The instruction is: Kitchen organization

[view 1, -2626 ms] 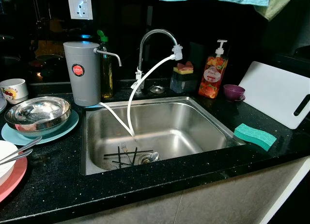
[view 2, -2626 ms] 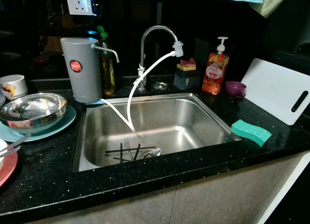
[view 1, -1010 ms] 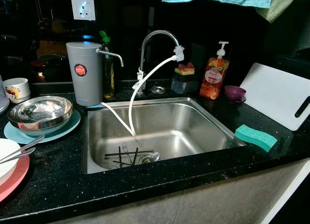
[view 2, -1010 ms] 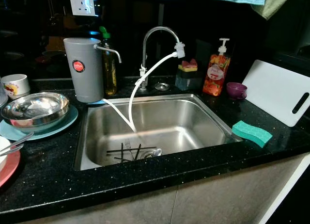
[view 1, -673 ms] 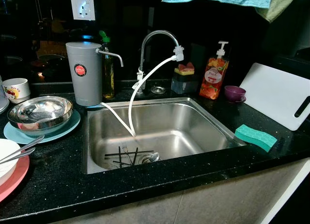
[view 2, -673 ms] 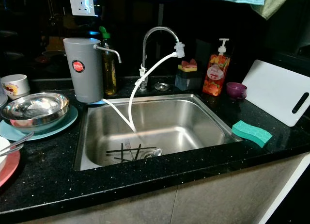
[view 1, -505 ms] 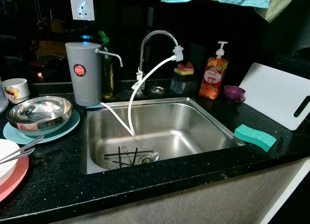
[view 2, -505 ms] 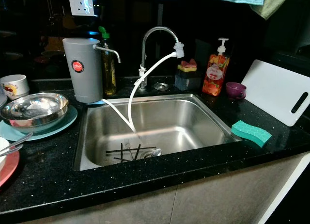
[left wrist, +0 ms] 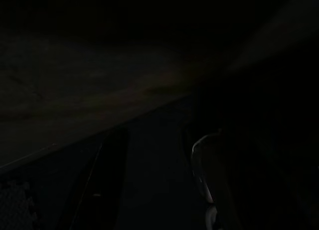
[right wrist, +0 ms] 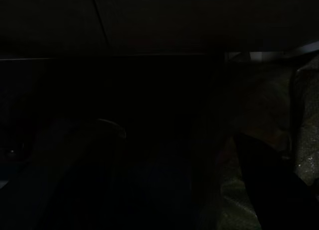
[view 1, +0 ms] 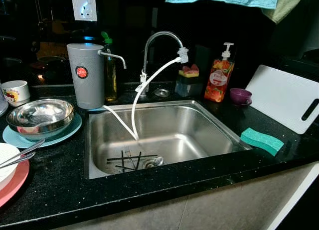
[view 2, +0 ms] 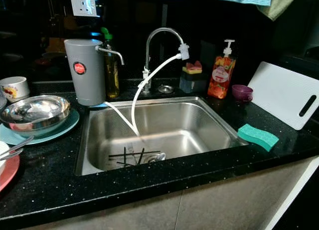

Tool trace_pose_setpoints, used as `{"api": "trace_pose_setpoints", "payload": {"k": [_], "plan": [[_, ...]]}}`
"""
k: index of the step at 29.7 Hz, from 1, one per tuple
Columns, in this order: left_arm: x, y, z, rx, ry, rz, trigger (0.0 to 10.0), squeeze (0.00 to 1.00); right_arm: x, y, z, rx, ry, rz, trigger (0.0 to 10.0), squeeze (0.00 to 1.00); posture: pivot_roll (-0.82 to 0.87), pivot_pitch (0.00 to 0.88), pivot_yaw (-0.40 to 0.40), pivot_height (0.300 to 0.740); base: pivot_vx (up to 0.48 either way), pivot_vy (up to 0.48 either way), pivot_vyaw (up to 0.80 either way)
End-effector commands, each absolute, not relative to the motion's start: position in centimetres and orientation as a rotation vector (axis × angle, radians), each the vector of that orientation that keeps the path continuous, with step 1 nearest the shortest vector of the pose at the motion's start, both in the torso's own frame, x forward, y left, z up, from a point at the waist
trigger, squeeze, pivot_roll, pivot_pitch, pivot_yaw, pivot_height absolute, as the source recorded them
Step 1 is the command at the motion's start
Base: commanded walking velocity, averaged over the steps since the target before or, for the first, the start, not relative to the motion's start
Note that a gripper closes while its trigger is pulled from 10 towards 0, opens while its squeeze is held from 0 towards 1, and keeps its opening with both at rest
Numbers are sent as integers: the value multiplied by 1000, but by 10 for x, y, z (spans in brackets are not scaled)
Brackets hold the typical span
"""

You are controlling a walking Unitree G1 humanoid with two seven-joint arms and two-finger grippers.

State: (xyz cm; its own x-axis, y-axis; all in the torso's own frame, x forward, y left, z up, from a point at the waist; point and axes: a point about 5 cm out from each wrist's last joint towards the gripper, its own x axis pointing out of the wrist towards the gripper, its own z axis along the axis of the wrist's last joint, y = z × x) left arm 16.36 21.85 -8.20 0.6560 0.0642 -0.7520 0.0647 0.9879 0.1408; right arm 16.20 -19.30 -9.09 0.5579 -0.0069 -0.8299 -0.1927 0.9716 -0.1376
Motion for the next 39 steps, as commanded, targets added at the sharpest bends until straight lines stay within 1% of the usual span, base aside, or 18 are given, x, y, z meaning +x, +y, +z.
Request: {"api": "trace_pose_setpoints", "payload": {"k": [1,4,9,14,16,21,24,25,28,31,35,39], "plan": [[169,221,-79,167,846,11,10000,0,160,-196,-92,-230,989,94,10000,0,109,0,-95,740,0,0,0],[168,222,-80,170,849,13,10000,0,159,-197,-92,-225,991,88,10000,0,106,3,-101,740,0,0,0],[167,221,-80,156,845,26,10000,0,157,-197,-93,-257,997,129,10000,0,108,0,-104,740,0,0,0],[167,218,-81,161,847,6,10000,0,157,-200,-92,-246,995,106,10000,0,100,0,-109,740,0,0,0],[169,216,-80,144,837,17,10000,0,159,-199,-91,-266,987,139,10000,0,101,0,-113,740,0,0,0],[169,215,-81,166,845,-3,10000,0,163,-199,-89,-244,974,99,10000,0,94,0,-97,740,0,0,0],[173,217,-78,159,831,9,10000,0,164,-198,-89,-237,975,104,10000,0,100,0,-105,740,0,0,0],[175,218,-77,154,823,20,10000,0,164,-197,-90,-261,978,137,10000,0,100,0,-105,740,0,0,0],[176,219,-76,154,822,24,10000,0,164,-195,-90,-278,979,154,10000,0,109,0,-99,740,0,0,0],[176,219,-77,168,826,12,10000,0,162,-196,-91,-258,987,117,10000,0,110,0,-96,740,0,0,0],[177,220,-76,153,816,28,10000,0,162,-194,-91,-279,988,154,10000,0,115,0,-105,740,0,0,0],[176,220,-76,154,821,27,10000,0,162,-195,-91,-276,987,142,10000,0,120,0,-105,740,0,0,0]]}}
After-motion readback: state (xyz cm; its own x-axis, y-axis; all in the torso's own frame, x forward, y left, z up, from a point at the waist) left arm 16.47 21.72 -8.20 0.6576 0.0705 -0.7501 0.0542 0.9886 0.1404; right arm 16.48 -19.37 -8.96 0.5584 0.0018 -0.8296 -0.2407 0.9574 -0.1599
